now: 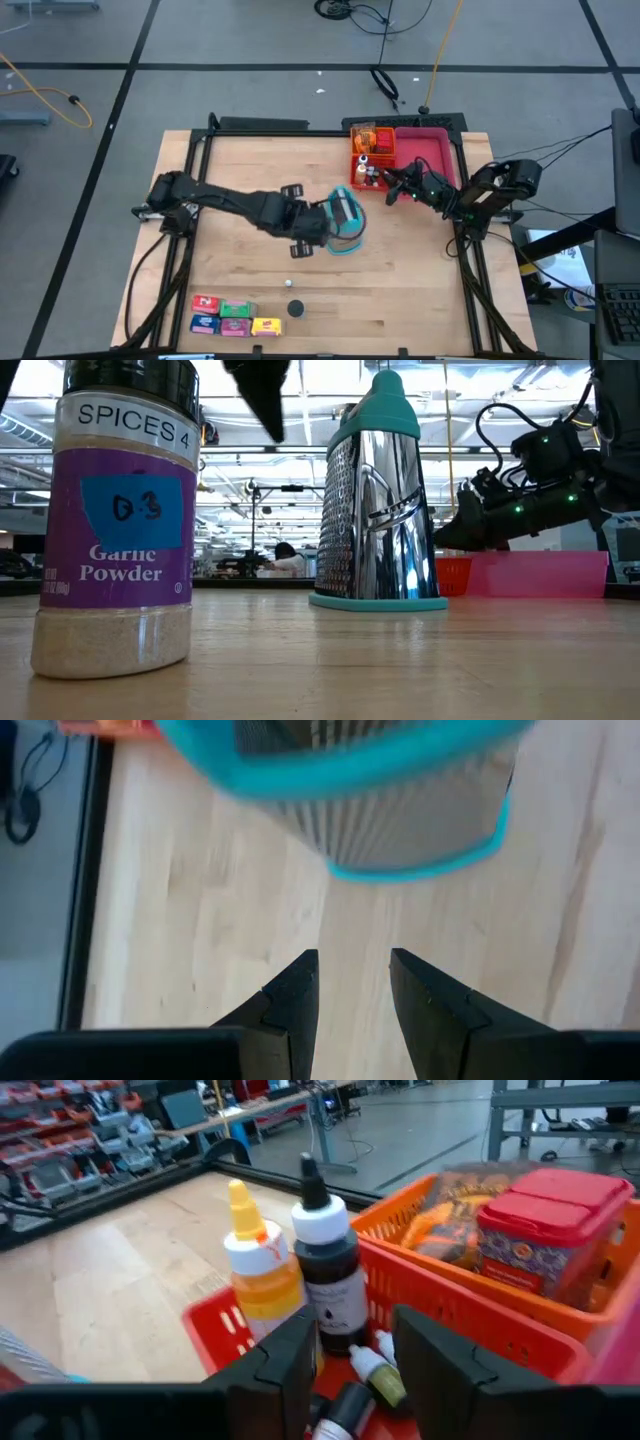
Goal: Pick & Place Kitchen Items
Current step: Put the small red food coloring bottle into the red bin, then put the purple seasoning bottle into the orange bin
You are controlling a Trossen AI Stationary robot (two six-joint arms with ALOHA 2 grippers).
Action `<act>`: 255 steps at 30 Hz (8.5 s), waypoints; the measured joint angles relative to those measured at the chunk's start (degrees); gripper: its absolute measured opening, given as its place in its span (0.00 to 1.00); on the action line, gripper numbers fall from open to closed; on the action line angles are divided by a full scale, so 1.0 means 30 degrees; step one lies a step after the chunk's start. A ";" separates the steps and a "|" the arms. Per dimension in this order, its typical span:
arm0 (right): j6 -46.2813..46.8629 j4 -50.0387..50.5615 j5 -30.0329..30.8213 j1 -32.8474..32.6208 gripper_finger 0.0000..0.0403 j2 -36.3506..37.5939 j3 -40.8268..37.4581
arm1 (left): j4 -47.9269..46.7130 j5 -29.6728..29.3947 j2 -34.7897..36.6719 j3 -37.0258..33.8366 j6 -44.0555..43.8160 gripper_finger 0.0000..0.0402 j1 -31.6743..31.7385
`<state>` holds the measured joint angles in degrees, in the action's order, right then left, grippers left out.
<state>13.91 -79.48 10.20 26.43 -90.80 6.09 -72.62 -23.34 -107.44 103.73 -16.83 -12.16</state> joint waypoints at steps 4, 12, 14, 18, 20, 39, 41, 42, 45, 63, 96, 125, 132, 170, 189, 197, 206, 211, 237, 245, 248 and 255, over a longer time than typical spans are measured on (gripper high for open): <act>-0.0324 -0.0561 0.0002 -0.0125 0.33 0.0182 0.0002 | 0.1209 -0.0394 0.1627 -0.2802 -0.1738 0.32 -0.0749; -0.0441 -0.2256 -0.0048 -0.0663 0.32 0.0402 0.0002 | 0.5802 -0.0615 0.5867 -0.7896 -0.3460 0.32 -0.2811; -0.0518 -0.2457 -0.0112 -0.0926 0.32 0.0646 0.0014 | 0.7046 -0.0559 0.6520 -0.8918 -0.3282 0.32 -0.3386; -0.0584 -0.2864 -0.1008 -0.1576 0.32 0.1105 0.0007 | 0.9378 0.0696 0.7123 -1.0666 -0.2232 0.32 -0.4370; -0.0586 -0.3030 -0.1363 -0.2025 0.32 0.1399 0.0007 | 1.0681 0.1578 0.7089 -1.1367 -0.1484 0.32 -0.4766; -0.1807 -0.1583 -0.1435 -0.4230 0.32 0.3289 0.0007 | 1.9271 0.4289 0.7069 -1.4963 -0.0563 0.33 -0.7124; -0.1807 -0.1587 -0.1435 -0.4222 0.32 0.3289 0.0007 | 1.9583 0.4283 0.7069 -1.5018 -0.0965 0.36 -0.7240; -0.1807 -0.1623 -0.1435 -0.4222 0.32 0.3293 0.0007 | 1.9607 0.4223 0.7069 -1.5018 -0.1000 0.38 -0.7278; -0.1807 -0.1541 -0.1428 -0.4222 0.32 0.3286 0.0007 | 1.9562 0.3230 0.7069 -1.5018 -0.0987 0.46 -0.7472; -0.1800 -0.1494 -0.1424 -0.4222 0.32 0.3286 0.0007 | 1.5677 0.0255 0.7069 -1.6025 -0.0984 0.61 -0.7454; -0.1727 -0.1416 -0.1348 -0.4222 0.32 0.3286 0.0007 | 2.6993 0.4943 0.6916 -2.2872 0.1727 0.61 -0.5300; -0.1872 -0.1261 -0.1348 -0.4217 0.32 0.3279 0.0007 | 3.0818 0.8271 0.3261 -2.2829 0.3078 0.13 -0.3352; -0.2470 -0.1275 -0.1334 -0.4215 0.32 0.3279 0.0007 | 2.8085 0.7274 0.5545 -2.2850 0.3069 0.12 -0.1955; -0.2878 -0.0730 0.0146 -0.3297 0.32 0.3286 0.0007 | 2.4483 0.9639 0.4533 -0.9905 0.5249 0.14 1.1266; -0.3424 0.1300 0.1439 -0.3053 0.32 0.3293 0.0007 | 2.3701 1.3466 -0.2943 -0.2430 0.4747 0.14 1.1682; -0.3479 0.1858 0.2631 -0.3049 0.32 0.3293 0.0007 | 2.3774 1.3862 -0.4442 -0.1511 0.4700 0.12 1.1172; -0.3504 0.1731 0.2648 -0.3049 0.32 0.3293 0.0007 | 2.4292 1.3552 -0.5987 -0.1511 0.4961 0.16 1.0716; -0.3518 0.1647 0.2646 -0.3049 0.32 0.3293 0.0007 | 2.4984 1.3385 -0.6404 -0.1503 0.5016 0.13 1.0716; -0.3796 0.1734 0.2652 -0.3049 0.32 0.3286 0.0000 | 2.5061 1.1358 -0.6246 -0.1511 0.5031 0.37 1.0702; -0.3519 0.1734 0.2645 -0.3049 0.32 0.3293 0.0000 | 2.0909 1.2302 -0.3189 -0.1503 0.5729 0.37 1.0555; -0.3506 0.1740 0.2645 -0.3050 0.32 0.3293 0.0000 | 1.7503 1.2323 -0.1874 -0.1503 0.6404 0.37 1.0258; -0.3359 0.1712 0.2608 -0.3049 0.32 0.3286 0.0000 | 1.1375 1.2389 0.0820 -0.2226 0.9353 0.37 0.8303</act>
<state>3.84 -74.35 18.02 17.28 -80.95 6.09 -38.50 13.82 -104.98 97.05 11.23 12.75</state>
